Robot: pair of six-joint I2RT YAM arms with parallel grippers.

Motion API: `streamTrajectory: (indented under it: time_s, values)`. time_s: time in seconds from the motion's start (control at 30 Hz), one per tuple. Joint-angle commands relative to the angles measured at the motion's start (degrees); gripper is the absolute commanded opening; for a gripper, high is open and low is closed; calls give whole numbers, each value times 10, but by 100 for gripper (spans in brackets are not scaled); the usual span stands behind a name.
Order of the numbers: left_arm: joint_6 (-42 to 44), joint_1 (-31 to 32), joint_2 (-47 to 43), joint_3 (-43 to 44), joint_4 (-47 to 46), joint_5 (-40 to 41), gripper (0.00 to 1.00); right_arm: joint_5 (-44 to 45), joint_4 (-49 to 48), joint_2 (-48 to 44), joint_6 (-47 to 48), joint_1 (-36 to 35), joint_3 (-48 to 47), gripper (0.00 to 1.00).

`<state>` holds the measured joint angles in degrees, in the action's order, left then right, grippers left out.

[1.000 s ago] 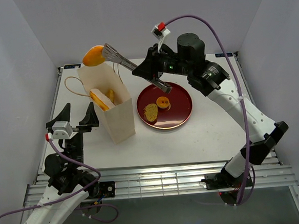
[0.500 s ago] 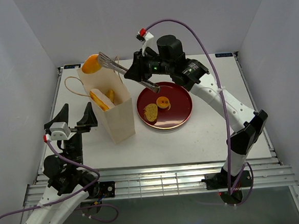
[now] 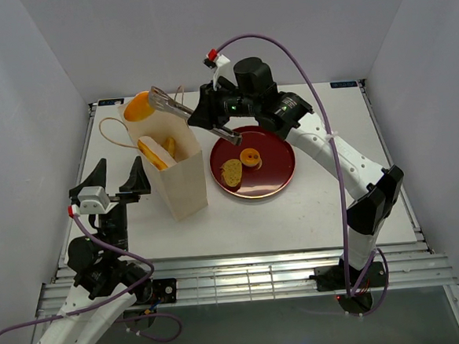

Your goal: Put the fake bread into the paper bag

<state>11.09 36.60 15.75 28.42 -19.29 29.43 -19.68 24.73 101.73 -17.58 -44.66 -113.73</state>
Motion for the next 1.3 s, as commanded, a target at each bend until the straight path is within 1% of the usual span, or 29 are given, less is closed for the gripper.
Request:
streamTrajectory:
  time_s: [0.0,0.1,0.17,0.37,0.67,1.13,1.27]
  values:
    - [0,3,10,-4,-3,-8,95,-11,-26,-14,1,-3,-25,33]
    - [0,3,8,-5,-3,-9,95,-12,-27,-16,-1,-3,-25,40]
    - [1,3,8,-5,-3,-7,95,-13,-28,-17,-3,-4,-25,41]
    - [2,3,6,-5,-3,-5,95,-26,-35,-17,-12,-3,-28,41]
    - [4,5,8,-5,-3,-5,95,-32,-45,-20,-20,-6,-31,44]
    - [4,6,6,-5,-3,-3,95,-37,-47,-18,-24,-7,-45,46]
    - [3,6,6,-5,-3,-6,95,-40,-51,-25,-25,-8,-47,45]
